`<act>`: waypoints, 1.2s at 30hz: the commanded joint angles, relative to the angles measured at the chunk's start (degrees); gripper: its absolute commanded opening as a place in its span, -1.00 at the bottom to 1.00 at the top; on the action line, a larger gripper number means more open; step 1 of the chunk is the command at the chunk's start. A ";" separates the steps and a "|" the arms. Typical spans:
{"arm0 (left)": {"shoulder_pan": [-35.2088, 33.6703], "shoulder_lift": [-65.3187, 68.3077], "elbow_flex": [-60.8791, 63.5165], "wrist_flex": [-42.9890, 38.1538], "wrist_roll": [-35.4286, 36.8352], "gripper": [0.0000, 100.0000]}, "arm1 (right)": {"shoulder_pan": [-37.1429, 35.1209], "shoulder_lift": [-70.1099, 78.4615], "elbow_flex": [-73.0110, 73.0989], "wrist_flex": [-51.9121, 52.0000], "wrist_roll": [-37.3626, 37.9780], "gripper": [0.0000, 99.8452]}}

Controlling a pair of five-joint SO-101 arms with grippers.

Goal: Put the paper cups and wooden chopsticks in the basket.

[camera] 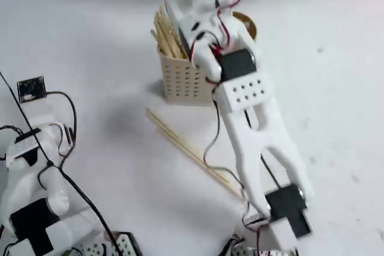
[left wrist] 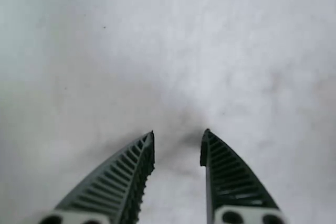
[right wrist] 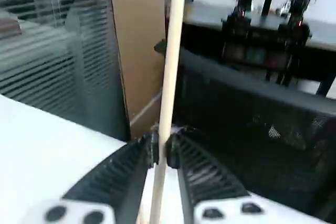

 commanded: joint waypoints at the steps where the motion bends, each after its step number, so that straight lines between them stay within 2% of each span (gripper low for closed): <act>1: -0.66 -0.40 -0.09 -0.62 0.53 -0.69 | 0.22 -7.87 7.47 -3.38 3.34 -0.92; 6: -0.66 -0.40 -0.09 -0.62 0.62 -0.69 | 0.13 -12.79 9.41 3.03 3.34 -0.55; 10: -0.66 -0.40 -0.09 -0.62 0.62 -0.69 | -0.66 -15.52 9.67 7.78 3.25 -0.54; 13: -0.66 -0.40 -0.09 -0.62 0.62 -0.69 | -2.59 -19.38 9.58 17.36 3.25 -0.62; 18: -0.66 -0.40 -0.09 -0.62 0.62 -0.69 | -8.31 -25.63 9.67 44.18 4.04 -0.97; 21: -0.66 -0.40 -0.09 -0.62 0.62 -0.69 | -11.03 -25.19 10.20 54.73 10.29 -0.94; 25: -0.66 -0.40 -0.09 -0.62 0.62 -0.69 | -14.29 -21.85 18.64 54.02 13.89 -0.97; 30: -0.66 -0.40 -0.09 -0.62 0.62 -0.69 | -14.81 -15.16 33.41 41.89 14.07 -0.96; 32: -0.66 -0.40 -0.09 -0.62 0.62 -0.69 | -14.64 -11.82 37.45 37.32 16.35 -0.96; 36: -0.66 -0.40 -0.09 -0.62 0.62 -0.69 | -14.46 -3.91 38.86 33.27 17.93 -0.85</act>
